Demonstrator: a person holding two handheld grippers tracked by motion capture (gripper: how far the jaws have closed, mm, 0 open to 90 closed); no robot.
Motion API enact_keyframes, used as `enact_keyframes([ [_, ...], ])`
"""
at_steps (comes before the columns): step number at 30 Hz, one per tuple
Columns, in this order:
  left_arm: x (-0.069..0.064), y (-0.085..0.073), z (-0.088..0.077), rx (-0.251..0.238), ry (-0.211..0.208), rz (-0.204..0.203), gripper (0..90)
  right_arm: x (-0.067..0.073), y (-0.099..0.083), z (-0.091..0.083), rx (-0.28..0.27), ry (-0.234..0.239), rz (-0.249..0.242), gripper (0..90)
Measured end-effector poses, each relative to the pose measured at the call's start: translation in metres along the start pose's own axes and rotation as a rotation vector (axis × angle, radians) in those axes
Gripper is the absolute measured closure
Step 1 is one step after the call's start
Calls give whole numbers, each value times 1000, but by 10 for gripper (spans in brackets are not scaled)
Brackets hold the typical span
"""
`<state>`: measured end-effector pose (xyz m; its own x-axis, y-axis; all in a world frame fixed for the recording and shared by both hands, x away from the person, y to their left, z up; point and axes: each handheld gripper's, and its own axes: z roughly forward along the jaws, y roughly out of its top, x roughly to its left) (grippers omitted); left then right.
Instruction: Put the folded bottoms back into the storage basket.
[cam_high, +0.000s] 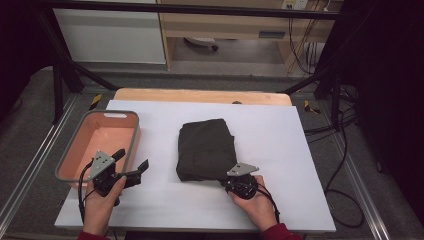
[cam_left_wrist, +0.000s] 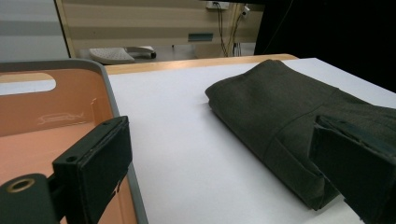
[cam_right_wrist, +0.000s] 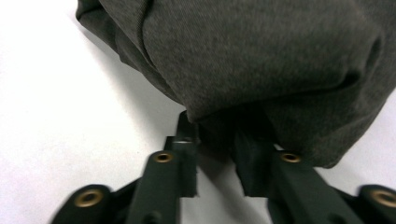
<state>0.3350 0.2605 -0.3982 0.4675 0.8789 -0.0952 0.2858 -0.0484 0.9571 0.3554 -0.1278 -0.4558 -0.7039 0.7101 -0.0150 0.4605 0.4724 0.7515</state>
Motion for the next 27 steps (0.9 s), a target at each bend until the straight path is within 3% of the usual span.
enact_keyframes([
  [5, 0, 0, 0, 1, 0, -1, 66, -1, 0, -4, -21, 12, -9, 815],
  [27, 2, 0, -3, -4, 16, 1, 67, 17, -17, -38, -15, 98, -18, 819],
])
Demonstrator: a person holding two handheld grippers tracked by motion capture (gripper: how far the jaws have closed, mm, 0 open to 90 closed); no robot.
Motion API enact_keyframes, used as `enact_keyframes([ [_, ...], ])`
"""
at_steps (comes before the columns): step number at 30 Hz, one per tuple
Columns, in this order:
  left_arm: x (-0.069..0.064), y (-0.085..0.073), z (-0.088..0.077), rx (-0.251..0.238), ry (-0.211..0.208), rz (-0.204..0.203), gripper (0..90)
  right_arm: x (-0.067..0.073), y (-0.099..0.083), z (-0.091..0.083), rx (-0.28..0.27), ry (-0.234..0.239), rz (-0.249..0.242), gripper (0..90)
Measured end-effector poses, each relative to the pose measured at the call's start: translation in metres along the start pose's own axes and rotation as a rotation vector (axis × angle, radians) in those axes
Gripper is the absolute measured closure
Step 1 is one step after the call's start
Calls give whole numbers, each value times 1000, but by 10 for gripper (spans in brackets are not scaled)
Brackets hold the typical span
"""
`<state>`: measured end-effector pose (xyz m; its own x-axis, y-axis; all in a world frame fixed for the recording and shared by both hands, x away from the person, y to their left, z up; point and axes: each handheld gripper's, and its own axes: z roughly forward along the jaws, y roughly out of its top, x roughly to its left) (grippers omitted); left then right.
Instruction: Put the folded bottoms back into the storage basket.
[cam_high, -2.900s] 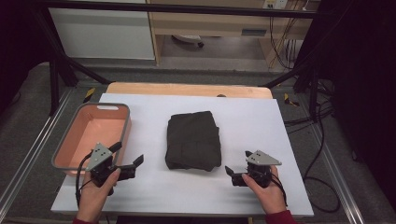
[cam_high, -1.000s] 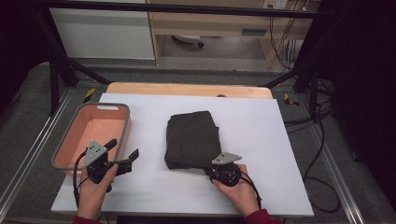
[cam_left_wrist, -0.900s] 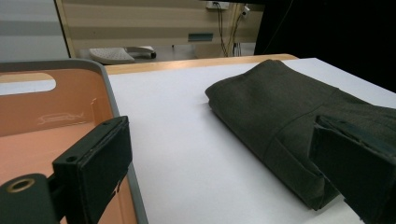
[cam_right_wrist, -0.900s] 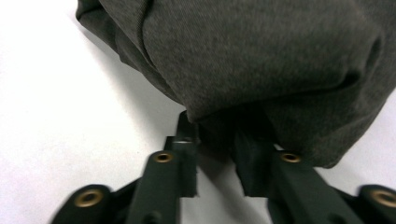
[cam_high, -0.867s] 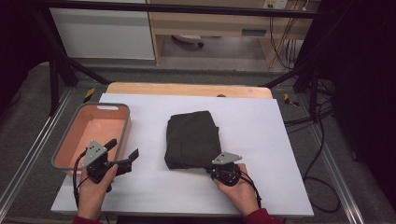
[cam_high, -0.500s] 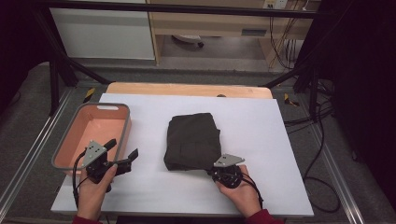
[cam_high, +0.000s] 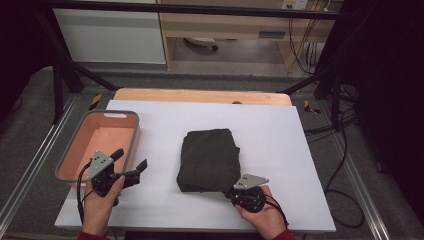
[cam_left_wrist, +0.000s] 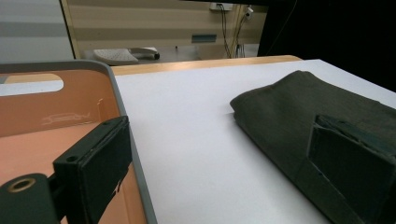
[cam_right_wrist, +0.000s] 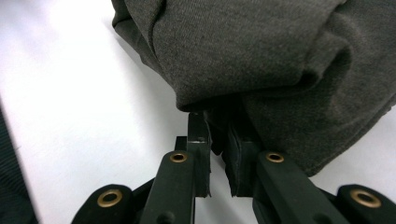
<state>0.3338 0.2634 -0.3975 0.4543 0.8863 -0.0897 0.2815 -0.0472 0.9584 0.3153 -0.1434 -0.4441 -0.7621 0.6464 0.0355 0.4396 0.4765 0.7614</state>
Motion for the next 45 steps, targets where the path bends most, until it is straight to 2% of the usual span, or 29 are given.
enact_keyframes([
  [4, 0, 0, 0, -1, 2, -1, 67, 5, -4, -5, 2, 13, 0, 817],
  [7, 0, 0, 1, -1, 3, -1, 67, 6, -8, -6, 12, 11, 4, 774],
  [8, 0, 0, 0, -1, 3, 0, 67, 6, -9, -5, 14, 19, 15, 735],
  [9, -1, 0, 0, -1, 4, 1, 67, 6, -12, -7, 22, 22, 44, 633],
  [11, 0, 0, 0, -2, 7, 1, 67, 7, -14, -11, 24, 15, 65, 545],
  [12, 0, 0, 0, -3, 8, 0, 67, 7, -14, -11, 24, 15, 65, 545],
  [13, 0, -1, 0, -3, 9, -3, 67, 7, -16, -13, 29, 6, 79, 486],
  [14, 1, -1, 0, -2, 8, -4, 68, 7, -21, -19, 49, -38, 98, 427],
  [17, 1, -1, 1, -2, 12, -6, 68, 5, -26, -27, 38, -100, 132, 332],
  [19, 1, -1, 0, -4, 12, -9, 68, 4, -26, -29, 21, -113, 132, 304],
  [20, 1, -1, 0, -3, 13, -6, 68, 4, -25, -30, -6, -130, 125, 243],
  [21, 1, -1, 0, -4, 14, -6, 68, 4, -25, -30, -6, -130, 125, 243],
  [22, 1, -1, 0, -5, 14, -3, 68, 6, -23, -30, -24, -140, 104, 195],
  [28, 1, 0, 0, -7, 13, -3, 68, 9, -15, -30, -66, -132, 92, 121],
  [36, 0, 0, 0, -8, 15, 0, 68, 14, -6, -30, -125, -118, 47, 99],
  [45, 0, 0, 1, -8, 14, 3, 68, 17, -3, -20, -99, -102, 27, 116],
])
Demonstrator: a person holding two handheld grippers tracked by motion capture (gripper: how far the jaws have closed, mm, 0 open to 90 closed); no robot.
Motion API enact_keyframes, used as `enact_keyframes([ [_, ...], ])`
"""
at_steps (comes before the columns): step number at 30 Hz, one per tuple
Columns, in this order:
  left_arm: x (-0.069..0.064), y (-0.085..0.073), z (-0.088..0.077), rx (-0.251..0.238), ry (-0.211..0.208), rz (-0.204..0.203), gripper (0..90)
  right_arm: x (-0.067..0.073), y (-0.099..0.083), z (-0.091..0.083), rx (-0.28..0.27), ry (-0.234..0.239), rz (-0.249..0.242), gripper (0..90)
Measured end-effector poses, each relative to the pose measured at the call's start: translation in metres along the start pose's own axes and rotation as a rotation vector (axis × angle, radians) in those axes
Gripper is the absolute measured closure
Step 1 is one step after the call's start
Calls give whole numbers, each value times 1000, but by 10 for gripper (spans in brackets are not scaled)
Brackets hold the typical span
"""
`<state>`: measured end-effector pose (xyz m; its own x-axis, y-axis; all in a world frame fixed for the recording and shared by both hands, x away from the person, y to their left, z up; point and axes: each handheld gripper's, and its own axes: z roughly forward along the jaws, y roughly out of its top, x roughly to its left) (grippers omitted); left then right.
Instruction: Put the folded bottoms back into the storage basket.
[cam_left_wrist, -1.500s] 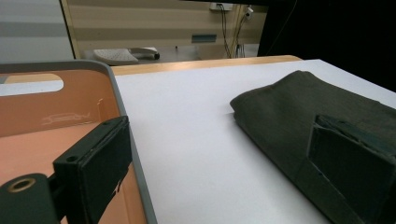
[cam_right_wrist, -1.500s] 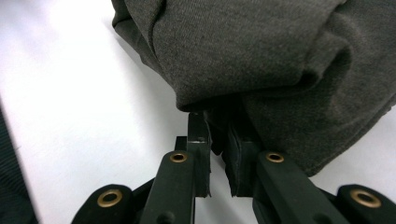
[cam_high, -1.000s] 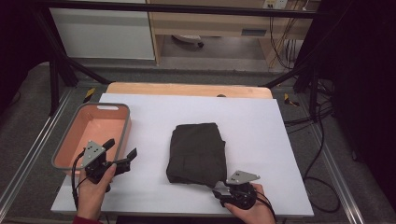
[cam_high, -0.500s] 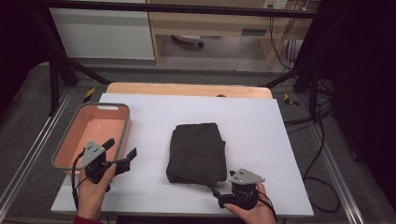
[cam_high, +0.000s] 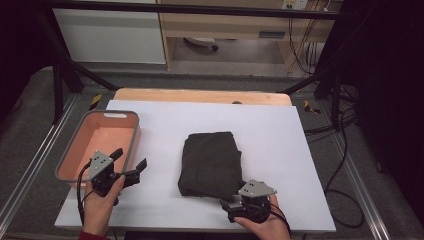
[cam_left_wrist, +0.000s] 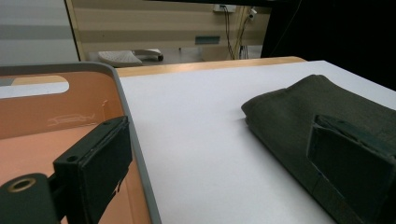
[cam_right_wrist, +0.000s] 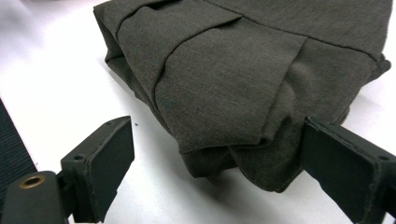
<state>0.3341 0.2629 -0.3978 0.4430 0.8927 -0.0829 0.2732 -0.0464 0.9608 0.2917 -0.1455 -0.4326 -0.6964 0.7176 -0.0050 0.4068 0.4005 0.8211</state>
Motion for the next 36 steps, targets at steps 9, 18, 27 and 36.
enact_keyframes([
  [9, -1, 0, 0, 1, -2, 4, 68, -1, -1, 5, 29, -2, 2, 140],
  [18, -2, 0, 1, 7, -5, 11, 68, 4, -3, 23, 87, 1, -20, 146],
  [27, -3, 0, 2, 9, -7, 16, 69, 5, -7, 33, 105, -74, -67, 310],
  [36, -4, 0, 2, 9, -9, 17, 69, 1, -4, 29, 76, -62, -79, 611],
])
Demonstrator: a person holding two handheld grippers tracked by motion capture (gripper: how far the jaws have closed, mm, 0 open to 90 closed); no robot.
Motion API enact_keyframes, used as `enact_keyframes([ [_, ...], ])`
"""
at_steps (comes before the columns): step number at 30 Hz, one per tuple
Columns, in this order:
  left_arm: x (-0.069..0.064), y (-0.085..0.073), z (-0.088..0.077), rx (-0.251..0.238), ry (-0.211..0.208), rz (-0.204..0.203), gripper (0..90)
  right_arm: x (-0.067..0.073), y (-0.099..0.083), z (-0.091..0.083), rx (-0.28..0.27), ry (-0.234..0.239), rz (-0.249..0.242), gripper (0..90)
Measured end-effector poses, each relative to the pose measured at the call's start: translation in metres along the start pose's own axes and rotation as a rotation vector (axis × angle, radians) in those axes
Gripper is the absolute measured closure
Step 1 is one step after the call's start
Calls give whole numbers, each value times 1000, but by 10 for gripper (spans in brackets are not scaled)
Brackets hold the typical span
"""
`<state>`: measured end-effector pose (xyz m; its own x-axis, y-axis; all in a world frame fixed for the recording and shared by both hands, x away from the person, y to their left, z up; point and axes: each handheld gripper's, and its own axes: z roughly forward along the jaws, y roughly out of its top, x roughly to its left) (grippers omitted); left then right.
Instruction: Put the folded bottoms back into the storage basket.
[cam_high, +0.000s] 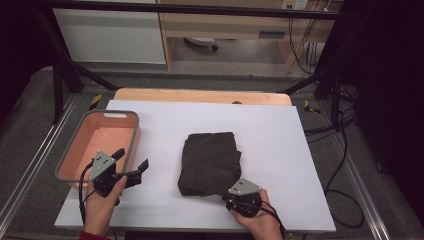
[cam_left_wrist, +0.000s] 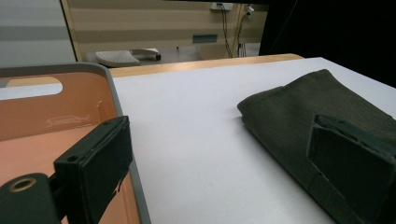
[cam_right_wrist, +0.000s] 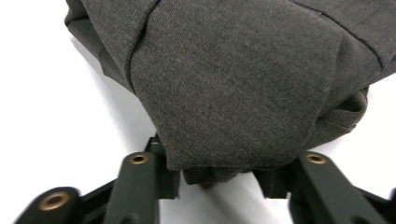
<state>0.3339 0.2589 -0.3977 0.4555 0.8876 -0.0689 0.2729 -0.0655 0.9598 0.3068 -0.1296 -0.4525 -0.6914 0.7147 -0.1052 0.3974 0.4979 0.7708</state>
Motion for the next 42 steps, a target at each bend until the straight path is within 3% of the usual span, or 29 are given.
enact_keyframes([
  [10, -4, 1, -2, -2, -21, -1, 72, -2, -3, -16, -3, 54, 34, 654],
  [18, -23, 2, 3, -2, -68, -2, 72, 2, -7, -22, 15, 69, 31, 648],
  [22, -35, 2, 23, 24, -98, 6, 73, 2, -8, -21, 20, 72, 33, 644],
  [30, -47, 6, 58, 62, -101, 27, 73, 0, -8, -21, 32, 83, 44, 635],
  [34, -53, 10, 76, 86, -68, 57, 77, 0, -8, -21, 30, 85, 42, 636],
  [37, -55, 11, 90, 108, -89, 40, 77, 0, -8, -21, 31, 86, 42, 636],
  [42, -60, 11, 109, 142, -101, 59, 77, 0, -8, -21, 30, 87, 41, 633],
])
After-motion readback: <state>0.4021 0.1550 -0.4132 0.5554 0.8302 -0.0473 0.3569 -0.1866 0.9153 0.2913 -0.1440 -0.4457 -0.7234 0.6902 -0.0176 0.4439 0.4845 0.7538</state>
